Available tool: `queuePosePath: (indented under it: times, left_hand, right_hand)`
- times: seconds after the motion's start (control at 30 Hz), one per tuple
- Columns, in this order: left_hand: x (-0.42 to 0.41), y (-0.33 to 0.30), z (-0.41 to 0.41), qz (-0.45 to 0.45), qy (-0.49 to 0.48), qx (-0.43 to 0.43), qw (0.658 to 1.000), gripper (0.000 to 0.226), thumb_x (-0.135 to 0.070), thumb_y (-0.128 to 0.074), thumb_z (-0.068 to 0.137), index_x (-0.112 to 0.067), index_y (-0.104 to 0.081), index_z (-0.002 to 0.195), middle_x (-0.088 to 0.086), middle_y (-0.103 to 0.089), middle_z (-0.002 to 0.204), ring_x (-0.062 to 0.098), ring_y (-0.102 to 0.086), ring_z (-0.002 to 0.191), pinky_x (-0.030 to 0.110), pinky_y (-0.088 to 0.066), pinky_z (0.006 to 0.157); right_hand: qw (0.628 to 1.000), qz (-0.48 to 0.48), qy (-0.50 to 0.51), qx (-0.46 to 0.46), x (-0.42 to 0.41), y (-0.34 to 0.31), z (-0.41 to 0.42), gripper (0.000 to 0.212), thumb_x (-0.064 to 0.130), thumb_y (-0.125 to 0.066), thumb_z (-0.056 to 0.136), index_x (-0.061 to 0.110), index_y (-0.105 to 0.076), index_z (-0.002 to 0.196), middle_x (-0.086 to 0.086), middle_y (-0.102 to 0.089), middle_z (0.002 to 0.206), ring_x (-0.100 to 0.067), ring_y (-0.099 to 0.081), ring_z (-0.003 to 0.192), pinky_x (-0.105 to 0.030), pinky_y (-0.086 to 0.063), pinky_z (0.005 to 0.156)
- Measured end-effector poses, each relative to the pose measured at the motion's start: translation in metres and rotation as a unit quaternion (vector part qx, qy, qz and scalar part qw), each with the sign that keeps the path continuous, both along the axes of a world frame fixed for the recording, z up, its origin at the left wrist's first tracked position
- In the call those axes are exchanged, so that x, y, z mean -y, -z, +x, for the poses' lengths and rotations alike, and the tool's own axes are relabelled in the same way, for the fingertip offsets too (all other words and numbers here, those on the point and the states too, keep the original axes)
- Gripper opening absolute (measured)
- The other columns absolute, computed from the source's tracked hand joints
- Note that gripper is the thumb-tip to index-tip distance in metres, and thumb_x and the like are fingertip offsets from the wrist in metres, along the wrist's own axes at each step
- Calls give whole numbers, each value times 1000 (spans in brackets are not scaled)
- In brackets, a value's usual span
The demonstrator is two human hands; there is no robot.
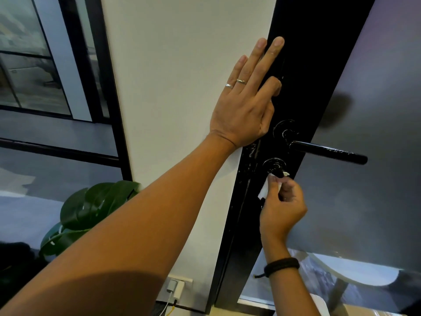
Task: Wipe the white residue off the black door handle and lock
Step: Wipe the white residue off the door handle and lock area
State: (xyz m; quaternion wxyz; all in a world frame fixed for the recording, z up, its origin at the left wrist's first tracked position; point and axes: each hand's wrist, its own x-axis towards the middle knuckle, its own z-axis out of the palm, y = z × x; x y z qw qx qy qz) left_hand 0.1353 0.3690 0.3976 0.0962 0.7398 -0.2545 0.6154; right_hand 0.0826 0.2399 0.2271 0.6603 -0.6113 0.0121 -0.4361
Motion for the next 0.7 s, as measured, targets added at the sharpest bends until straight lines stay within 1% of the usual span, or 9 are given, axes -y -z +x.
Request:
queuePosePath:
  times: [0.07, 0.13, 0.23, 0.4, 0.47, 0.53, 0.57, 0.63, 0.7]
  left_hand:
    - [-1, 0, 1, 2, 3, 1, 1000, 15, -8, -60, 93, -13, -71, 102, 26, -45, 163, 47, -37, 156, 56, -27, 131]
    - [-2, 1, 1, 4, 6, 3, 1000, 16, -8, -61, 92, -12, -72, 103, 27, -46, 162, 49, -37, 155, 58, -28, 130]
    - [-1, 1, 1, 3, 7, 4, 1000, 17, -7, -60, 91, -12, -72, 103, 28, -48, 160, 50, -39, 153, 59, -30, 129]
    - [-1, 1, 1, 2, 5, 9, 1000, 17, -8, -60, 92, -12, -73, 103, 28, -49, 160, 50, -40, 153, 59, -30, 129]
    - [-1, 0, 1, 2, 0, 11, 1000, 17, -7, -62, 91, -12, -73, 103, 28, -49, 160, 49, -40, 153, 58, -30, 129]
    - [0, -1, -1, 2, -2, 9, 1000, 17, -7, -62, 91, -11, -73, 103, 28, -49, 160, 49, -40, 153, 58, -30, 129]
    - [0, -1, -1, 3, -1, 9, 1000, 17, -7, -62, 91, -11, -73, 103, 28, -48, 160, 49, -40, 153, 58, -30, 129]
    - [0, -1, -1, 5, 0, 7, 1000, 17, -7, -61, 91, -12, -72, 103, 27, -48, 161, 48, -39, 154, 58, -30, 130]
    - [-1, 0, -1, 5, -5, 6, 1000, 16, -8, -61, 91, -12, -72, 103, 27, -48, 161, 48, -39, 154, 57, -29, 130]
  right_hand:
    - [997, 69, 17, -8, -14, -3, 4, 6, 12, -77, 95, 9, -72, 97, -3, -73, 83, -3, -69, 76, -16, -55, 71]
    - [992, 124, 25, -9, -25, -7, 6, 9, 8, -78, 93, 0, -73, 95, -9, -73, 82, -1, -68, 72, -13, -55, 72]
    - [989, 145, 25, -24, -27, -10, 9, 8, 7, -78, 92, -1, -76, 94, -11, -75, 83, 1, -69, 73, -13, -56, 74]
    - [996, 61, -15, -61, -9, -13, 4, 9, 12, -81, 90, 5, -79, 94, -4, -76, 81, -4, -72, 76, -13, -56, 71]
    - [993, -8, -52, -102, 3, -10, 4, 9, 15, -82, 89, 8, -81, 95, -2, -78, 83, -6, -74, 78, -19, -60, 73]
    - [977, -94, -98, -162, 13, -5, 2, 4, 15, -83, 88, 15, -81, 91, 2, -78, 82, -2, -73, 75, -26, -63, 76]
    - [971, -121, -105, -176, 17, -2, -1, 6, 15, -83, 88, 20, -80, 88, 4, -77, 81, -2, -72, 72, -27, -62, 74]
    - [976, -134, -82, -149, 24, 3, -9, 12, 15, -80, 91, 26, -76, 88, 4, -75, 80, -9, -71, 73, -24, -60, 70]
    - [988, -121, -45, -80, 30, -1, -17, 7, 16, -77, 95, 22, -74, 95, 2, -74, 85, -15, -71, 77, -18, -58, 68]
